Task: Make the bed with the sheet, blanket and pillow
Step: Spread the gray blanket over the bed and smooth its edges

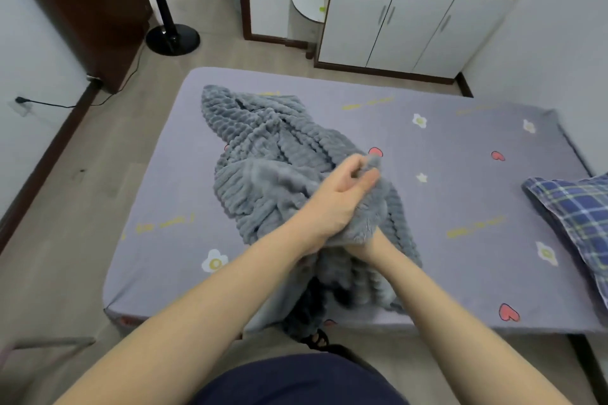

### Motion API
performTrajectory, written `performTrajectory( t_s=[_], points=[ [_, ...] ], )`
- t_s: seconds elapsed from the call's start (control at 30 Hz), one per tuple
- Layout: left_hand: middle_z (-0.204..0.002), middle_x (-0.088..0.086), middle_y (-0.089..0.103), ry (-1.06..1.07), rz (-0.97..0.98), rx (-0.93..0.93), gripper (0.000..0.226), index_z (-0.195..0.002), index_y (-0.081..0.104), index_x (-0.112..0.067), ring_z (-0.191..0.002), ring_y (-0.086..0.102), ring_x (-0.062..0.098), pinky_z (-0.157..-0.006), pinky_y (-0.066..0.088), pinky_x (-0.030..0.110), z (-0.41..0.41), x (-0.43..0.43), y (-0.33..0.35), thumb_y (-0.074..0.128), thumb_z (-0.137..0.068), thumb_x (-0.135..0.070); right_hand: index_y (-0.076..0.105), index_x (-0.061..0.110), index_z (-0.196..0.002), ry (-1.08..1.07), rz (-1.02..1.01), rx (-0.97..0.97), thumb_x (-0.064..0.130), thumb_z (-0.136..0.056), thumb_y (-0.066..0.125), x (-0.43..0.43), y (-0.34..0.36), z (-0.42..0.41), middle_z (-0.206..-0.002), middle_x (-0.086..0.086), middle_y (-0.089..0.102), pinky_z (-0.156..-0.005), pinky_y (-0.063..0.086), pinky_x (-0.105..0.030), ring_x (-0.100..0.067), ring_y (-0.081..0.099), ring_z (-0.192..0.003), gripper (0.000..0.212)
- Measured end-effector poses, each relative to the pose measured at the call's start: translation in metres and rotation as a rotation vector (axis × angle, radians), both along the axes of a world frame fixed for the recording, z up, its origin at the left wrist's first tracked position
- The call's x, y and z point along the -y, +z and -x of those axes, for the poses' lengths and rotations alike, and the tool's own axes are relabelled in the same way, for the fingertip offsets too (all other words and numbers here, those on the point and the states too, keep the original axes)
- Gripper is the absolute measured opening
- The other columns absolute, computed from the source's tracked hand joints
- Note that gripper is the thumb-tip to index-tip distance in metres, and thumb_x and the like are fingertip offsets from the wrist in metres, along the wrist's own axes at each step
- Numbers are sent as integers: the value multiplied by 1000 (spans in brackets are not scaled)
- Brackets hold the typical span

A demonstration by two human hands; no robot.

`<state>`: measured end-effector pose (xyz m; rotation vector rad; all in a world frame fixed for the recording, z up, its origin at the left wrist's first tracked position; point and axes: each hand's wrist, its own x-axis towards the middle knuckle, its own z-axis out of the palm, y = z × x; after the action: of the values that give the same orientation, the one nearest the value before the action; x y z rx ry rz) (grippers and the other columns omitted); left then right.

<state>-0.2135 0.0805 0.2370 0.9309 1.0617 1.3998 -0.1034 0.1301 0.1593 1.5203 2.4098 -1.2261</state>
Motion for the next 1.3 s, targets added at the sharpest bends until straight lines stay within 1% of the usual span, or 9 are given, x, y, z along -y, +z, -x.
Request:
performTrajectory(
  t_s=[0.07,0.27,0.4,0.57,0.67,0.83,1.0,1.2,1.3],
  points=[
    [-98,3,60,126,-15,12,16,-105,50,-20,-87,60,11,-80,50,24,23,7,-18,60,-93,-16,58,11,-125,-195,82,-225,17,-91,62,-7,7,18,-120,-6,64,-84,49,-22,-21,62,-111,34],
    [-155,5,19,112,534,-439,154,-151,10,-17,-142,24,18,-119,22,39,76,70,-140,88,-25,-57,77,28,-82,-301,558,-558,37,-77,74,-23,57,41,-91,-3,77,-63,59,-31,-19,74,-84,11],
    [-122,-4,66,-186,716,-403,77,-127,60,-22,-116,60,13,-105,45,36,65,92,-192,88,-59,-44,75,15,-98,-378,671,-797,36,-78,73,-50,88,50,-101,-8,75,-68,59,-31,-21,73,-91,29],
    [-100,-25,66,-357,721,-551,50,-103,60,-44,-92,63,0,-74,47,20,71,89,-191,75,-58,-58,58,13,-101,-717,646,-1291,23,-98,39,-127,124,26,-81,-2,76,-63,60,-26,-14,74,-74,22],
    [-79,-3,64,-462,769,-829,27,-77,57,-26,-68,58,13,-59,43,25,90,116,-205,65,-64,-49,57,5,-125,-1001,560,-1261,29,-96,45,-176,112,4,-125,-15,65,-97,50,-40,-32,61,-118,39],
    [-94,8,73,232,920,-111,20,-93,69,-18,-83,70,22,-72,55,32,144,157,-195,68,-79,-33,58,10,-120,-829,315,-441,34,-98,48,-182,44,5,-113,-8,67,-79,53,-40,-27,63,-110,34],
    [-94,18,71,318,795,349,39,-92,76,-10,-83,69,32,-74,56,40,202,188,-145,81,-62,-35,55,0,-109,-322,277,369,10,-90,62,-152,-11,48,-108,-18,59,-92,50,-53,-38,59,-105,23],
    [-121,25,64,461,697,538,51,-119,65,0,-104,64,40,-92,51,50,265,221,-122,70,-76,-26,57,11,-101,-334,229,-468,22,-96,54,-197,63,234,-97,-10,59,-82,52,-41,-26,63,-84,12],
    [-113,21,69,596,670,596,37,-107,73,-4,-93,70,36,-80,58,45,284,231,-133,64,-80,-28,6,35,-152,-14,534,-801,15,-91,65,-199,99,310,-147,-5,41,-99,50,-40,-22,55,-125,88]
  ],
)
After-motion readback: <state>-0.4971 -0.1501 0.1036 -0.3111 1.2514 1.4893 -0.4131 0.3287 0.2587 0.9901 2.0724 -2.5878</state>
